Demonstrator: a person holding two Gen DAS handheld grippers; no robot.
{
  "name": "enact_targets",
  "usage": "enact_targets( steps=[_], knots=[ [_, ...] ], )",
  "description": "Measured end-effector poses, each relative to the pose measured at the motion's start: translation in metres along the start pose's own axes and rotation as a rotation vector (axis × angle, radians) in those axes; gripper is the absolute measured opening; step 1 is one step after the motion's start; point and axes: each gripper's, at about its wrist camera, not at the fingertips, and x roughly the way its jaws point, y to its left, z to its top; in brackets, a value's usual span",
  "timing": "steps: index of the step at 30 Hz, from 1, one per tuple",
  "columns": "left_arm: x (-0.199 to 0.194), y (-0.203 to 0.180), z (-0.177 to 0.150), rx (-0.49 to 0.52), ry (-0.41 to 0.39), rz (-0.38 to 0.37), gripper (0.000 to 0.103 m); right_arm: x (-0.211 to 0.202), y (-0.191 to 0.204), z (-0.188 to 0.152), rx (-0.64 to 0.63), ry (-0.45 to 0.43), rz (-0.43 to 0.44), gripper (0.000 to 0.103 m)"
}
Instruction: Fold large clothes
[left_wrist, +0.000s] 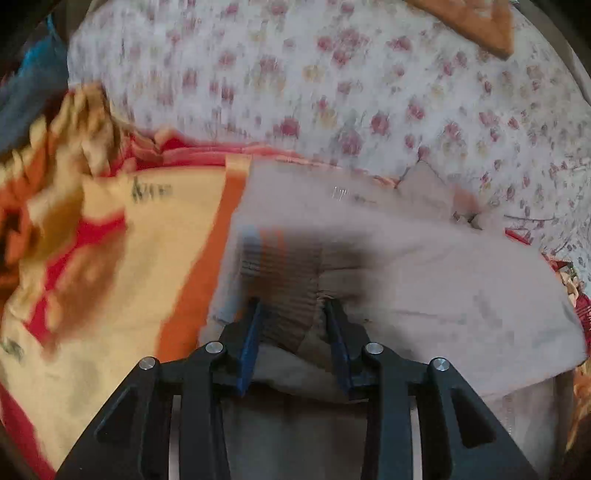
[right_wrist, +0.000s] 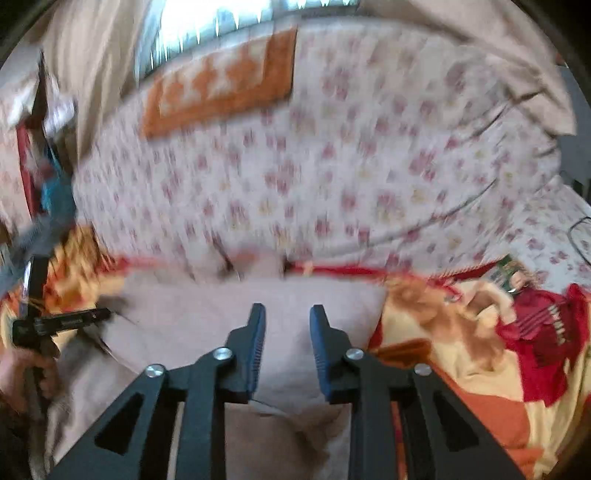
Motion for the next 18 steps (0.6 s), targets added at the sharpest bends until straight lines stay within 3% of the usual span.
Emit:
enact_targets(
  steps=[2, 3, 4, 8, 10, 11, 13, 16, 18],
  knots=[
    [-0.003, -0.002, 0.000, 0.006, -0.007, 0.003, 0.034, 0.045, -0.001, -0.016, 0.018, 0.210, -0.049, 0.026],
    [-0.003, -0.002, -0.001, 0.006, -0.004, -0.005, 0.037, 0.065, -0.008, -0.028, 0.043, 0.308, -0.027, 0.026],
    [-0.003, -0.002, -0.002, 0.004, -0.010, -0.012, 0.041, 0.062, -0.010, -0.027, 0.053, 0.266, -0.019, 0.026],
    [0.001, -0.007, -0.002, 0.002, 0.017, -0.070, 0.072, 0.061, -0.016, -0.028, 0.097, 0.266, -0.005, 0.029],
    [0.004, -0.016, -0.003, 0.033, 0.035, -0.050, 0.073, 0.062, -0.014, -0.027, 0.081, 0.283, -0.016, 0.030],
    [-0.001, -0.016, -0.003, 0.028, 0.029, -0.046, 0.069, 0.060, -0.012, -0.024, 0.072, 0.300, -0.024, 0.029],
    [-0.019, -0.011, 0.000, -0.014, -0.046, -0.050, 0.057, 0.044, -0.014, -0.011, 0.094, 0.229, -0.044, 0.029],
    [-0.055, -0.013, 0.019, -0.035, -0.269, -0.067, 0.057, 0.014, -0.012, 0.018, 0.092, 0.013, -0.125, 0.029],
    [-0.060, -0.024, 0.030, -0.005, -0.355, -0.073, 0.057, 0.014, -0.007, 0.036, 0.086, -0.052, -0.150, 0.029]
  ],
)
